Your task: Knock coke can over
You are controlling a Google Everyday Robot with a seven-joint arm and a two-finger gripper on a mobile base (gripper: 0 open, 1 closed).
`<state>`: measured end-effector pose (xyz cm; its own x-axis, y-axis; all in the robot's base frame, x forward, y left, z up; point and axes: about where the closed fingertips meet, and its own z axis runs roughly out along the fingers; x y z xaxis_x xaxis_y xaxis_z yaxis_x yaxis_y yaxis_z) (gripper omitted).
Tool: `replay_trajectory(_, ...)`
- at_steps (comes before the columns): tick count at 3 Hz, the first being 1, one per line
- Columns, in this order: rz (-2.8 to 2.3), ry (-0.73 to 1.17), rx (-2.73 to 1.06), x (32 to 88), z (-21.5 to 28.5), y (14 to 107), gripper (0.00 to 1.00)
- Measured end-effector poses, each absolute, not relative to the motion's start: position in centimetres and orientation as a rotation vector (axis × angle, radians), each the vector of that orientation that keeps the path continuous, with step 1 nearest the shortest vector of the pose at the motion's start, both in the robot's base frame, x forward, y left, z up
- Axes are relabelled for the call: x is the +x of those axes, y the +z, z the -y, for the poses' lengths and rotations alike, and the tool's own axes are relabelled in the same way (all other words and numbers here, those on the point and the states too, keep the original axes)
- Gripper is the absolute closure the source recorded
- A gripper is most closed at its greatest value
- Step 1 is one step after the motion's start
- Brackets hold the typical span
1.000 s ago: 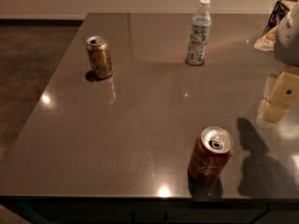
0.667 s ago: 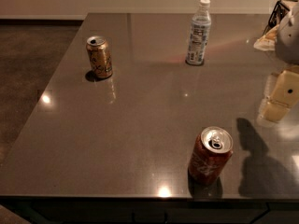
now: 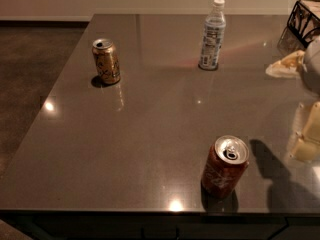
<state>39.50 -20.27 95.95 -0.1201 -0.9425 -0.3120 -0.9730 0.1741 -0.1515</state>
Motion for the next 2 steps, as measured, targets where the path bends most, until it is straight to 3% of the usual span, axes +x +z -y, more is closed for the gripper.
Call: replay_trajectory(2,-1.965,0.36,-1.863,35.1,17.3,92.3,0.0)
